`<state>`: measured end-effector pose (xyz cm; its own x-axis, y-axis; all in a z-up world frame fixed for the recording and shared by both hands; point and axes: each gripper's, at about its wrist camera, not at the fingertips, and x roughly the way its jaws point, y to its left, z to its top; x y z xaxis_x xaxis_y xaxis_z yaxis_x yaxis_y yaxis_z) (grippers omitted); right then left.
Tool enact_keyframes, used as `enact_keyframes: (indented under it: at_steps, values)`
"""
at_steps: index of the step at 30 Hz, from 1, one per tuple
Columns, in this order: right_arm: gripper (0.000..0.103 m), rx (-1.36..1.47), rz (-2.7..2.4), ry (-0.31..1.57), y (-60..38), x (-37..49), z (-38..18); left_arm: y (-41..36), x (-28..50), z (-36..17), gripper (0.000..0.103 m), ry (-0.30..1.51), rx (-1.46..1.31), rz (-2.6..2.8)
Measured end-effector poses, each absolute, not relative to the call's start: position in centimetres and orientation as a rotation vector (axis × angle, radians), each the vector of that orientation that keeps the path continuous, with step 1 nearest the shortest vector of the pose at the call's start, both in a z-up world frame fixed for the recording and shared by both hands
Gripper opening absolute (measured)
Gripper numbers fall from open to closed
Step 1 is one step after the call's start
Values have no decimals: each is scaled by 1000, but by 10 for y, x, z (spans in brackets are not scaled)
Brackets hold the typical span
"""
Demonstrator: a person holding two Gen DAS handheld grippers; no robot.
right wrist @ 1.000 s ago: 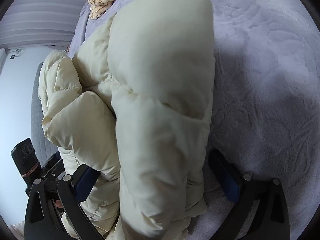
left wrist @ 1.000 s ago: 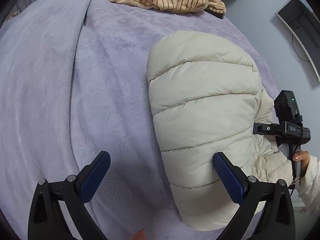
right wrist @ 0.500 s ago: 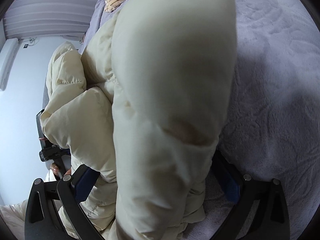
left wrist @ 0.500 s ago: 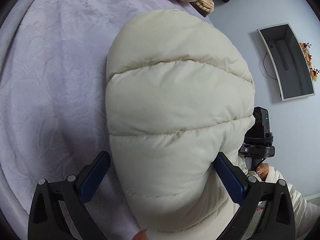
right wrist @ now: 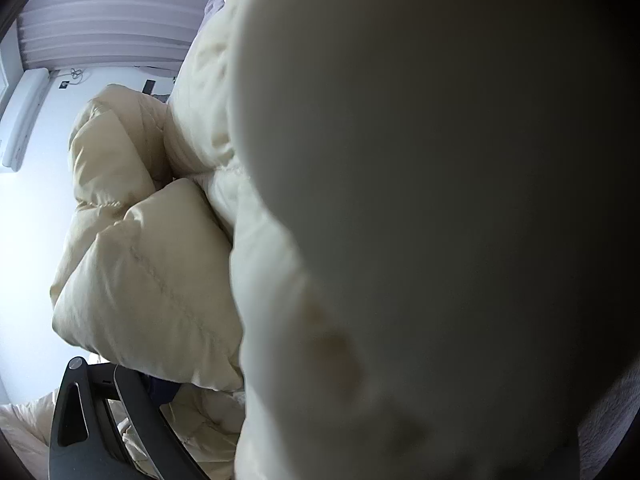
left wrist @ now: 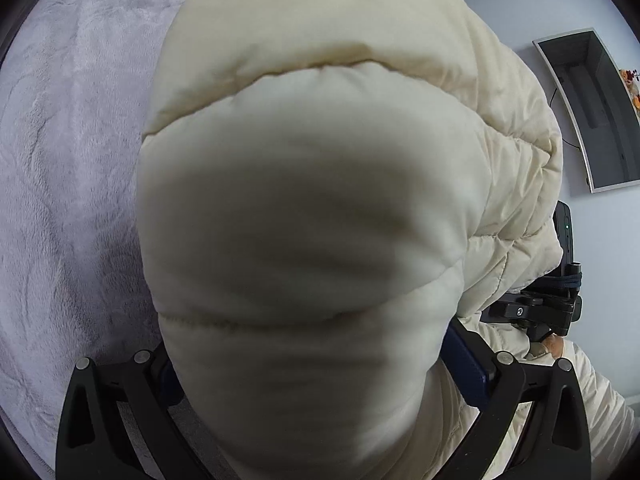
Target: Fold large clothes
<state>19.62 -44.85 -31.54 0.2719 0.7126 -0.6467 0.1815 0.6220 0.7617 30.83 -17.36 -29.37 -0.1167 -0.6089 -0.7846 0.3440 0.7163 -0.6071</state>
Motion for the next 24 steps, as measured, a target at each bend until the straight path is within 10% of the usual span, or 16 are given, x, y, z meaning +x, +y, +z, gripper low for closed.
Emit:
enact_keyframes:
  at_steps: [4,9,24]
  values:
    - [95,900,421,1272,-454,195,-313,-170,299,-280,89,1441,-227,-835]
    - [55,988,451,1231,-464,185,-304,-170,290,-259,80,1410,-225,-848]
    - [50,1060,526,1221,-438,132,-264,-98,228,-190,80,1427,-197,-843]
